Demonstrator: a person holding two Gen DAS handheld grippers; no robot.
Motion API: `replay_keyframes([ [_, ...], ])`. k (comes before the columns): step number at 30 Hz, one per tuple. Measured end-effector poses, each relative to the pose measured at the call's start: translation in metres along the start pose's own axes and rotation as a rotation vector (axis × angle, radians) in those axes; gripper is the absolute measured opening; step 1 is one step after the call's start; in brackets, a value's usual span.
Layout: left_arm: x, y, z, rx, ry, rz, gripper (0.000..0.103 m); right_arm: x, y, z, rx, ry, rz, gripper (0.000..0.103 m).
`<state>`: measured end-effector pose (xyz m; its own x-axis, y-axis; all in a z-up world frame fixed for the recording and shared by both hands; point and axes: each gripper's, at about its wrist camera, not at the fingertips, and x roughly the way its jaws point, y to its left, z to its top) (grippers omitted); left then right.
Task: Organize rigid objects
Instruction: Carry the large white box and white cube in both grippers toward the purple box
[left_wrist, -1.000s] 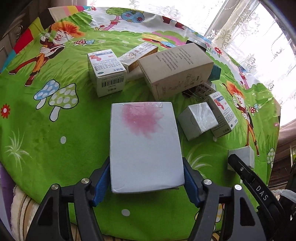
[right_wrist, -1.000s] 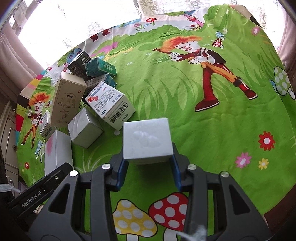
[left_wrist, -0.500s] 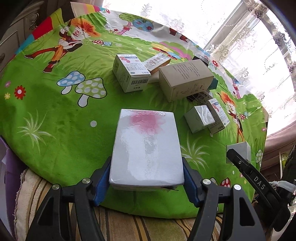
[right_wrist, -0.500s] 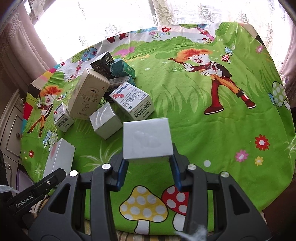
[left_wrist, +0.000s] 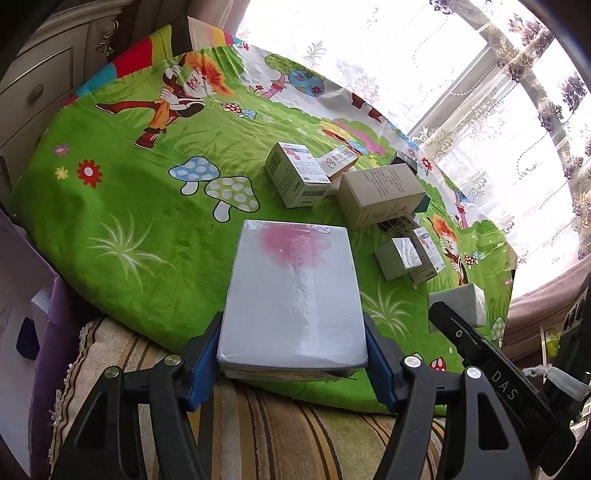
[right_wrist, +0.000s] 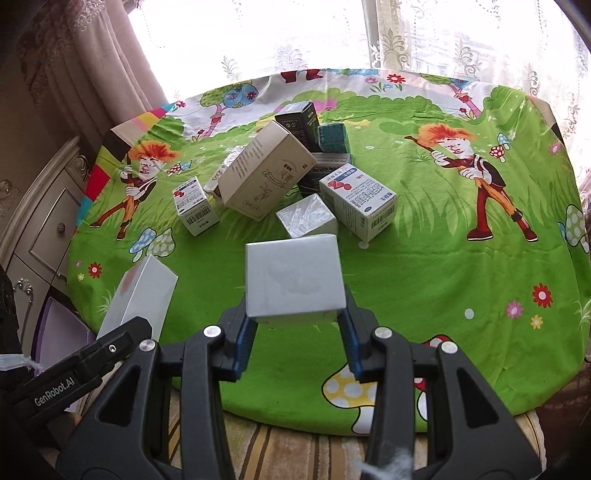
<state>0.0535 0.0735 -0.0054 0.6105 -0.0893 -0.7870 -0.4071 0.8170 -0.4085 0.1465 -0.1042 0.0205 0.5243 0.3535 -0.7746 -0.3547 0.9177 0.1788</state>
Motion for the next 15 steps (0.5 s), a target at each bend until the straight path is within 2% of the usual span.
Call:
replay_keyframes([
  [10,-0.046,0.038,-0.011,-0.057,-0.1,-0.002,0.068,-0.02,0.066,-0.007,-0.132,0.004,0.065,0.045],
  [15,-0.066,0.069,-0.011,-0.124,-0.139,0.003,0.068,-0.032,0.107,-0.012,-0.197,0.013,0.13,0.045],
])
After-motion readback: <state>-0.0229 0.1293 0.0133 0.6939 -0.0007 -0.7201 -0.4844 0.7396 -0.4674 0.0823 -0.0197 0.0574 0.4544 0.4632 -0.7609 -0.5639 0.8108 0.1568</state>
